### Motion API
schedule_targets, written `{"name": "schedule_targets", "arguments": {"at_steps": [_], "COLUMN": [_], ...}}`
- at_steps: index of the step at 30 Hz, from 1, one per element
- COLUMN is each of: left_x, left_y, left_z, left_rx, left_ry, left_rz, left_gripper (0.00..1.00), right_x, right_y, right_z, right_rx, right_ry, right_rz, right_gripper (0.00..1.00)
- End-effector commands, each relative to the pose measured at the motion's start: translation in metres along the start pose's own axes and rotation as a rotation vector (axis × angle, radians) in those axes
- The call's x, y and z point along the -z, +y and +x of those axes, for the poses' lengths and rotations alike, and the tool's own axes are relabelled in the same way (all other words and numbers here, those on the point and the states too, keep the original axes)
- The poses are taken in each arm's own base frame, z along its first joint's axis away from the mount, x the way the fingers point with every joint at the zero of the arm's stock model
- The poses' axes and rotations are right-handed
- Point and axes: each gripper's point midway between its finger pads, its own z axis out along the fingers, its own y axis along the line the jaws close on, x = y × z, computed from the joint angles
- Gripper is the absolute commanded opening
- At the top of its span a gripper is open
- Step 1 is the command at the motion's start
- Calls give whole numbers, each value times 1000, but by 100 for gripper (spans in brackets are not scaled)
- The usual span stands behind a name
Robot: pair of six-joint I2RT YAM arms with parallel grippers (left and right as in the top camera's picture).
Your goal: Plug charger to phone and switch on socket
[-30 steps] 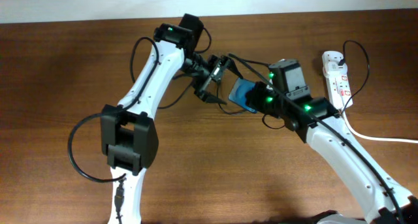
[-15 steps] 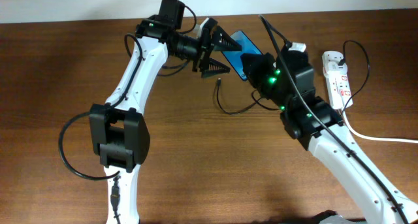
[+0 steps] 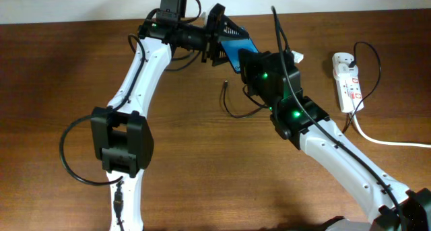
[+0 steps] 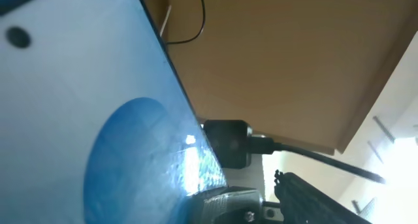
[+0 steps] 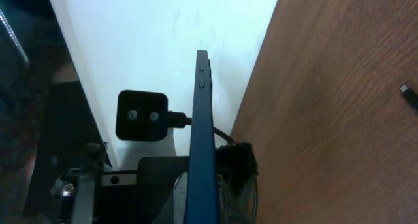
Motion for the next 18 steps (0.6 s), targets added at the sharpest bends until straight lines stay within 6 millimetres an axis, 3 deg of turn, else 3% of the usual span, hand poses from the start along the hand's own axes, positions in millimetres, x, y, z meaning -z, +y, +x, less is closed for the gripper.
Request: {"name": "schedule_targets", "arguments": {"at_steps": [1, 6, 9, 11, 14, 18], "left_x": [11, 11, 11, 13, 13, 15], "left_y": [-6, -8, -8, -14, -27, -41], "left_z": [-5, -3, -2, -6, -15, -26], "left_rx": [46, 52, 94, 121, 101, 100], "left_ry": [-24, -9, -6, -11, -23, -60], "left_rz": [7, 18, 21, 33, 56, 73], "left_gripper": [71, 66, 67, 68, 69, 68], "right_x": [4, 4, 5, 8, 5, -12], "right_y": [18, 16, 32, 45, 49, 57], "right_z": [0, 9, 14, 9, 0, -3], "right_rx": [-19, -15, -15, -23, -30, -41], "right_ry": [-10, 26, 26, -30, -79, -105], "right_rz": [-47, -39, -102, -160, -183, -228], "right_gripper": [4, 4, 4, 4, 4, 4]}}
